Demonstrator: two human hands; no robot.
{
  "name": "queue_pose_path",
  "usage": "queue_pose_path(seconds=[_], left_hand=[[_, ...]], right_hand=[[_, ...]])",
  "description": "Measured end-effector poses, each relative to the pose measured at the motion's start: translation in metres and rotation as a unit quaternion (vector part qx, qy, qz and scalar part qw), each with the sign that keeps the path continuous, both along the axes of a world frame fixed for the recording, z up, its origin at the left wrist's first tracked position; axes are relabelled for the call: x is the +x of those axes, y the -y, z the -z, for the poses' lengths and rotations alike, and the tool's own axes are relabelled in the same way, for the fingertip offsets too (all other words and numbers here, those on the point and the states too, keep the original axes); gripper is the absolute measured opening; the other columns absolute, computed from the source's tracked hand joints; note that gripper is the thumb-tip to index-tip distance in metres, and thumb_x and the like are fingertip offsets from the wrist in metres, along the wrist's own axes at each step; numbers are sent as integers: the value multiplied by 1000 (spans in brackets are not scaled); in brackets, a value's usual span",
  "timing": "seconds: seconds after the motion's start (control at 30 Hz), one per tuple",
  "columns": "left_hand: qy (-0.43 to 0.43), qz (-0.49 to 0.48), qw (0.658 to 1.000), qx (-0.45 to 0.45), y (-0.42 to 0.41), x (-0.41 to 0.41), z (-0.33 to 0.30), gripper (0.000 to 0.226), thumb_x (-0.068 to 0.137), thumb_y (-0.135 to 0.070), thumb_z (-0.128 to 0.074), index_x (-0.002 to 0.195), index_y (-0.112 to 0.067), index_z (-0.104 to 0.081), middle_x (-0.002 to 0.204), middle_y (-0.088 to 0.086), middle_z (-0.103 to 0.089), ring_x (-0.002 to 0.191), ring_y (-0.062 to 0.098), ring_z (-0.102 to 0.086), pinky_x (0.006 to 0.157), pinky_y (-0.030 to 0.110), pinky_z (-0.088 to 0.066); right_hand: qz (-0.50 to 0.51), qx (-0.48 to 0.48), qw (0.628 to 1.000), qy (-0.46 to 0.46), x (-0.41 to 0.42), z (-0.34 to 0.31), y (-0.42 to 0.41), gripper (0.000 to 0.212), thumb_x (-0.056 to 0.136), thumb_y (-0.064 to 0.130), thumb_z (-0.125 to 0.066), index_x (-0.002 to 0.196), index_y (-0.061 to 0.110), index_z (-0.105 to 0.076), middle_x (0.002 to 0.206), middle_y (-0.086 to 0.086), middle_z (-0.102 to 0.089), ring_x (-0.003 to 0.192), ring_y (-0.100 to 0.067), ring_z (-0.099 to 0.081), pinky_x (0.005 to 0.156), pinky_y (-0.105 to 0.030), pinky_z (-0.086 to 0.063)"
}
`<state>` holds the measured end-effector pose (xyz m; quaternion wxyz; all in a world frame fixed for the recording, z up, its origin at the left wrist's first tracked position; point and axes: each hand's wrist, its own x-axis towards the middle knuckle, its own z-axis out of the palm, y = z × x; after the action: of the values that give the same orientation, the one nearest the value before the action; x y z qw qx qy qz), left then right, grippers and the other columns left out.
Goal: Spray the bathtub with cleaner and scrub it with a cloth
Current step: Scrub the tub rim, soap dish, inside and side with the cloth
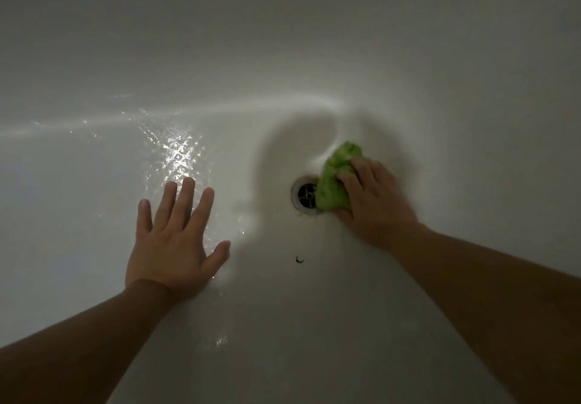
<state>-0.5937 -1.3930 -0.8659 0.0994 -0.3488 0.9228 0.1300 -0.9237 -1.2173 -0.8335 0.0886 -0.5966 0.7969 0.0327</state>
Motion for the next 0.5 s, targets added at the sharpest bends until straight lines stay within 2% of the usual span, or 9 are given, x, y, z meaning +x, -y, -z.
queue_pose_path(seconds=[0.07,0.2,0.3,0.37,0.5], left_hand=[[-2,8,1000,-5,2,-4,2,91,93,-75,-30,165,-27,-3,172,5,8,158,28,13,125,62,-3],[-4,27,999,-17,9,-8,5,88,93,-76,-28,165,-29,-5,173,4,7,158,27,12,125,61,-3],[6,32,999,-20,10,-6,4,84,95,-75,-22,165,-31,-5,172,4,8,158,27,13,126,60,-3],[16,29,999,-13,3,0,2,83,96,-74,-19,165,-30,-2,172,5,10,158,28,13,126,60,-4],[16,6,1000,6,-24,18,-3,83,97,-71,-20,165,-28,-2,172,5,10,158,27,13,126,60,-5]], right_hand=[[7,-21,999,-29,-23,6,45,60,91,48,-59,137,11,-48,152,-23,-41,138,-47,-38,116,-61,-31],[-20,-34,999,-27,-42,8,92,59,84,47,-53,130,10,-54,153,-24,-44,133,-52,-45,110,-65,-37],[-31,17,998,-46,-36,-6,54,57,88,49,-46,127,9,-58,151,-23,-45,132,-50,-45,112,-61,-36],[-21,43,998,-41,-16,-15,8,54,88,49,-48,122,9,-60,145,-23,-49,126,-48,-48,109,-57,-38],[-12,67,996,62,57,-15,-59,55,83,53,-56,124,16,-52,139,-19,-52,124,-45,-48,107,-56,-42]])
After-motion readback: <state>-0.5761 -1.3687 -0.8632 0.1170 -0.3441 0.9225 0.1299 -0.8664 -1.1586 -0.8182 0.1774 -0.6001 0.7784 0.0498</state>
